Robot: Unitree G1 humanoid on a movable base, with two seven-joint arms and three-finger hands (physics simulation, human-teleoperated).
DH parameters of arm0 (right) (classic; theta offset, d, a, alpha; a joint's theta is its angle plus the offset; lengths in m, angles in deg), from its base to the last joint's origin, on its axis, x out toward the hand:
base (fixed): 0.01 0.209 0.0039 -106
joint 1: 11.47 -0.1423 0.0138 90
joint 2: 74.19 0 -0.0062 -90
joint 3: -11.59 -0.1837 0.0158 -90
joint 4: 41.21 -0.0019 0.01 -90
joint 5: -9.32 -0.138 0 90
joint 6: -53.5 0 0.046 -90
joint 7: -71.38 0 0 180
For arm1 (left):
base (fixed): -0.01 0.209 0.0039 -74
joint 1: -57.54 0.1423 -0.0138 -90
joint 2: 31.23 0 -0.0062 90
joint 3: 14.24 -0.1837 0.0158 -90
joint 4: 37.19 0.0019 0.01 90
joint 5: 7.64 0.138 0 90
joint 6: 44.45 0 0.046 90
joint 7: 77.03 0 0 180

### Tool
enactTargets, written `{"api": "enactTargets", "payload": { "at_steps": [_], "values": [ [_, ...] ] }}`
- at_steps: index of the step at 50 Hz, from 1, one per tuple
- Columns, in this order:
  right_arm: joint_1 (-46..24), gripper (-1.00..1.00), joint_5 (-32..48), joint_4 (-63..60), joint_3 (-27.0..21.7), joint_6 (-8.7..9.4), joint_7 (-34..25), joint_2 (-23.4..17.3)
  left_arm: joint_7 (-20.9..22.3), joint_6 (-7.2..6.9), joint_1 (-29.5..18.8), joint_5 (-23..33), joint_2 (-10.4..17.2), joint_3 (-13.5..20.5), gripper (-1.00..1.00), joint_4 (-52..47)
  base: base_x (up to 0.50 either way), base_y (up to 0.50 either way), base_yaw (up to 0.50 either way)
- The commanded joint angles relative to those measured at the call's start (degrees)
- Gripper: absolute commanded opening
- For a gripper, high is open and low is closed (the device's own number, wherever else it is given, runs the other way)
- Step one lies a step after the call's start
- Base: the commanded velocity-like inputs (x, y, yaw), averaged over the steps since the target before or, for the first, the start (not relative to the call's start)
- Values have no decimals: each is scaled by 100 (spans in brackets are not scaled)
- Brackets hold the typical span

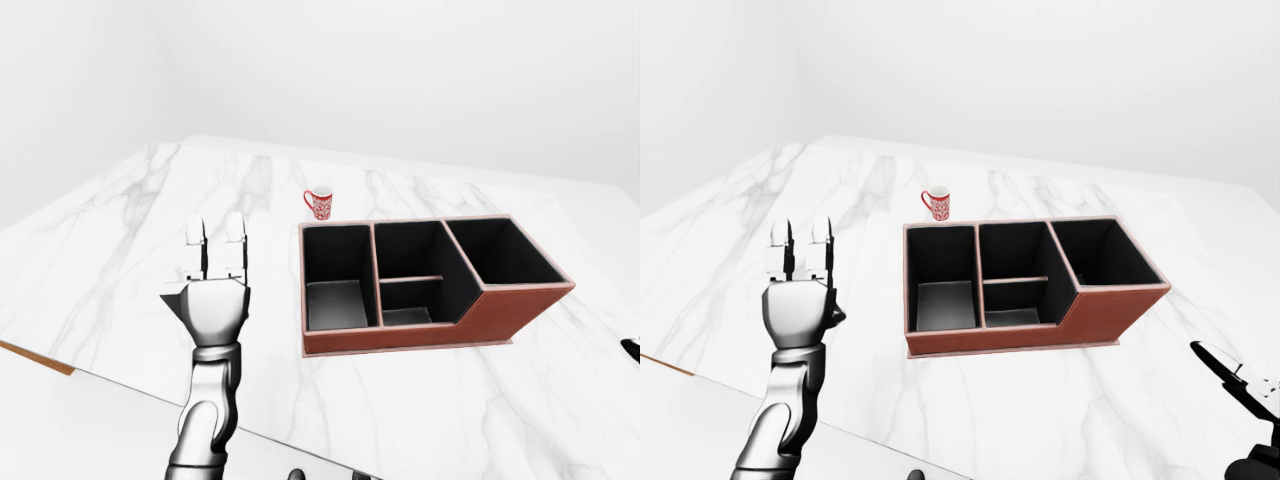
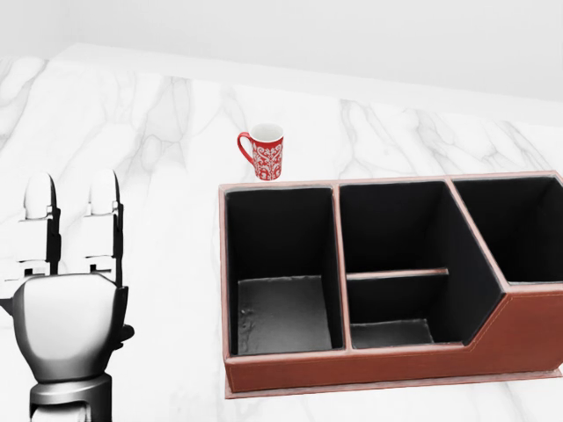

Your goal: Pick up the book and place it in the left compartment of the caddy.

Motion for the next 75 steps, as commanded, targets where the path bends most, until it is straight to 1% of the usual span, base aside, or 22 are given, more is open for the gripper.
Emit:
{"api": "enactTargets", "payload": {
  "at_steps": [1, 7, 15, 16, 17, 20, 28, 35, 38, 40, 45, 53, 59, 64, 75],
  "values": [
    [-12, 100, 83, 96, 30, 0, -57, -2, 0, 0, -327, 46, -8, 258, 100, 543, 0, 0, 0],
    [-6, 100, 96, 97, 55, 0, -48, -9, 0, 0, -382, 64, -1, 254, 100, 605, 0, 0, 0],
    [-2, 100, 104, 61, 32, 0, -51, -4, 0, 0, -612, 54, 60, 358, 100, 931, 0, 0, 0],
    [-6, 100, 126, 99, 40, 0, -62, -1, 0, 0, -679, 166, 133, 331, 100, 1073, 0, 0, 0],
    [-5, 100, 127, 102, 41, 0, -62, -2, 0, 0, -716, 222, 143, 324, 100, 1178, 0, 0, 0],
    [-7, 100, 134, 132, 44, 0, -56, -11, 0, 0, -946, 193, 203, 331, 100, 1731, 0, 0, 0],
    [-13, 100, 171, 180, 55, 0, -51, -12, 0, 0, -1154, -48, 352, 361, 100, 2208, 0, 0, 0],
    [-4, 100, 198, 183, 60, 0, -48, -7, 0, 0, -1236, -190, 474, 422, 100, 2378, 0, 0, 0],
    [5, 100, 192, 161, 50, 0, -40, -5, 0, 0, -1250, -306, 493, 463, 100, 2417, 0, 0, 0],
    [9, 100, 190, 127, 40, 0, -35, -4, 0, 0, -1257, -494, 511, 483, 100, 2463, 0, 0, 0],
    [-5, 100, 215, 205, 50, 0, -41, -11, 0, 0, -1330, -460, 523, 451, 100, 2709, 0, 0, 0],
    [-11, 100, 249, 269, 82, 0, -38, -23, 0, 0, -1515, -593, 580, 410, 100, 3343, 0, 0, 0],
    [6, 100, 243, 225, 64, 0, -34, -20, 0, 0, -1549, -670, 642, 407, 100, 3502, 0, 0, 0],
    [-20, 100, 282, 294, 83, 0, -34, -30, 0, 0, -1774, -709, 692, 364, 100, 4052, 0, 0, 0],
    [-10, 100, 309, 308, 92, 0, -41, -30, 0, 0, -1813, -833, 789, 397, 100, 4124, 0, 0, 0]
  ]
}}
